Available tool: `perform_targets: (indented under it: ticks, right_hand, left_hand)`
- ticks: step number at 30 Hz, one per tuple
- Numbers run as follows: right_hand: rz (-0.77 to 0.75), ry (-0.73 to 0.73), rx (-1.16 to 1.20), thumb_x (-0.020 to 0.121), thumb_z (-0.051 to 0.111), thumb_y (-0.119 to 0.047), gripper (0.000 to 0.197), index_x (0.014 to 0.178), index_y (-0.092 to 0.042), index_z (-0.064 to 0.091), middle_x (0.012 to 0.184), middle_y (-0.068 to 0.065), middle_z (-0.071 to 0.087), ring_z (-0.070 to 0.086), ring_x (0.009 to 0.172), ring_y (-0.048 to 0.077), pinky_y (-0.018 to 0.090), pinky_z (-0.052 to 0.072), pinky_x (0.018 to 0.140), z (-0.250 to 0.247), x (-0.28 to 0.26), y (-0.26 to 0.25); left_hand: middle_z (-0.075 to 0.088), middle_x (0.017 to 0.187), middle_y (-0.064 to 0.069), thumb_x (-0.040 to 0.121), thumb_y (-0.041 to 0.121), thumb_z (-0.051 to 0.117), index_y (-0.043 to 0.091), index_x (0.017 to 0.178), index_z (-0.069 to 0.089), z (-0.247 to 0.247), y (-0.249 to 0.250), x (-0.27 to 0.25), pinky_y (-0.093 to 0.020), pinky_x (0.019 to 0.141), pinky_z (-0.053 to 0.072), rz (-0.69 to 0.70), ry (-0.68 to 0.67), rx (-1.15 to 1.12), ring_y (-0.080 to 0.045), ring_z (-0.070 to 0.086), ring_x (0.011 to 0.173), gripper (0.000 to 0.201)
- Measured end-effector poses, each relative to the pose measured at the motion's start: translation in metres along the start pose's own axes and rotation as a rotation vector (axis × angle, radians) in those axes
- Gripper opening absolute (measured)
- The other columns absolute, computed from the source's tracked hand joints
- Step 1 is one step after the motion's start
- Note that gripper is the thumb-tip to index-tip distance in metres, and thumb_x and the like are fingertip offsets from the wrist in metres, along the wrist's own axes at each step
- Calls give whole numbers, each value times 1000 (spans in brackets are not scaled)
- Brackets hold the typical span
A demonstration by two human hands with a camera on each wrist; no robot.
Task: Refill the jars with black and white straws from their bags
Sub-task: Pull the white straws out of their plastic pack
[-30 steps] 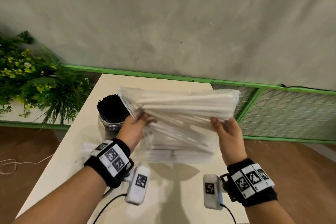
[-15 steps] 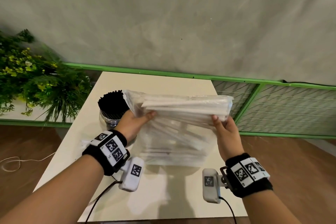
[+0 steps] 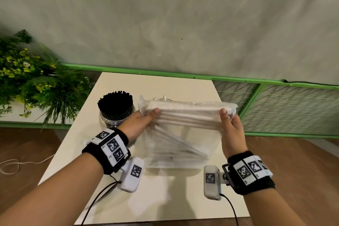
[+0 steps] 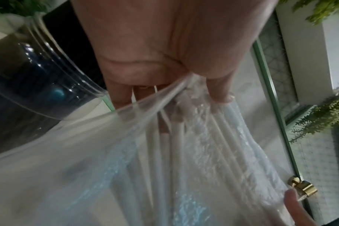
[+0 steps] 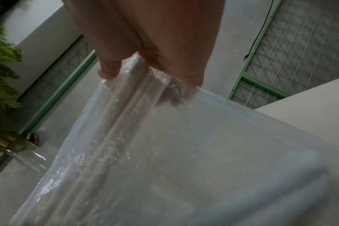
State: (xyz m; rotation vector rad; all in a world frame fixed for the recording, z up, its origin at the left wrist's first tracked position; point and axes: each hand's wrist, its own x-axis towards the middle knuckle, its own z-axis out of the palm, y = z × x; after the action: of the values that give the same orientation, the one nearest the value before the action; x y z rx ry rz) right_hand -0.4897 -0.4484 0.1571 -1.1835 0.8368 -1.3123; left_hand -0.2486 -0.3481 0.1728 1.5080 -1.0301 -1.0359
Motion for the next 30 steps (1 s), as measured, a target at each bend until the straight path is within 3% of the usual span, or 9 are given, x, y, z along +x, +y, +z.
perform_targets:
  ticks: [3, 5, 7, 10, 13, 16, 20, 25, 30]
  right_hand:
    - [-15, 23, -6, 76, 65, -63, 46, 101, -24, 66, 114, 5, 64, 53, 121, 31, 49, 34, 111, -1, 2, -2]
    - [-35, 65, -8, 85, 58, -56, 34, 96, -25, 69, 101, -2, 69, 62, 104, 19, 41, 42, 103, -2, 7, -5]
    - [-64, 107, -28, 91, 49, -46, 30, 93, -23, 69, 81, -8, 69, 63, 84, 11, 37, 46, 90, -1, 11, -9]
    - [-118, 132, -23, 85, 50, -48, 37, 95, -16, 65, 72, -9, 68, 61, 74, 8, 29, 47, 80, -2, 18, -10]
    - [-150, 130, -30, 88, 47, -43, 33, 93, -16, 64, 73, -10, 67, 60, 73, 8, 23, 47, 74, -2, 22, -12]
    - [-152, 136, -46, 96, 45, -35, 28, 91, -17, 64, 71, -10, 67, 59, 73, 8, 27, 45, 73, -2, 25, -11]
    - [-158, 149, -79, 100, 44, -30, 26, 91, -17, 64, 72, -12, 66, 58, 73, 6, 28, 45, 75, -1, 27, -13]
    - [-167, 149, -45, 87, 51, -41, 28, 88, -19, 67, 79, -8, 65, 59, 78, 9, 25, 49, 76, 2, 26, -18]
    - [-203, 223, -87, 98, 51, -25, 19, 89, -19, 67, 79, -9, 63, 56, 75, 4, 21, 50, 73, -1, 27, -15]
  left_hand:
    - [56, 118, 7, 82, 64, 42, 27, 109, 58, -1, 0, 1, -23, 97, 33, -47, -2, 59, -8, 51, 111, 49]
    - [54, 124, 7, 81, 69, 44, 20, 126, 53, -3, 2, -1, -24, 103, 31, -37, -11, 32, -8, 49, 116, 67]
    - [61, 119, 10, 82, 70, 44, 23, 124, 54, -7, 0, 0, -26, 105, 38, -34, -37, 58, -4, 57, 110, 64]
    - [72, 97, 11, 91, 41, 48, 23, 110, 61, -13, -1, 3, -24, 90, 50, -91, -10, -85, -3, 67, 92, 28]
    - [70, 110, -12, 92, 15, 56, 15, 102, 65, -19, 0, 5, -47, 98, 47, -179, 49, -176, -28, 65, 105, 14]
    - [66, 111, -23, 85, -6, 55, 6, 97, 65, -23, 1, 7, -56, 100, 43, -236, 94, -197, -39, 62, 107, 19]
    - [72, 103, -14, 90, -1, 53, 9, 102, 64, -26, 5, 8, -52, 98, 46, -213, 81, -181, -33, 66, 102, 20]
    - [72, 107, 1, 100, 13, 41, 19, 111, 64, -25, 11, 5, -41, 83, 47, -103, -15, -140, -22, 68, 99, 27]
    - [75, 93, -1, 92, 13, 55, 10, 99, 66, -27, 4, 11, -41, 79, 48, 1, 152, -149, -17, 71, 85, 13]
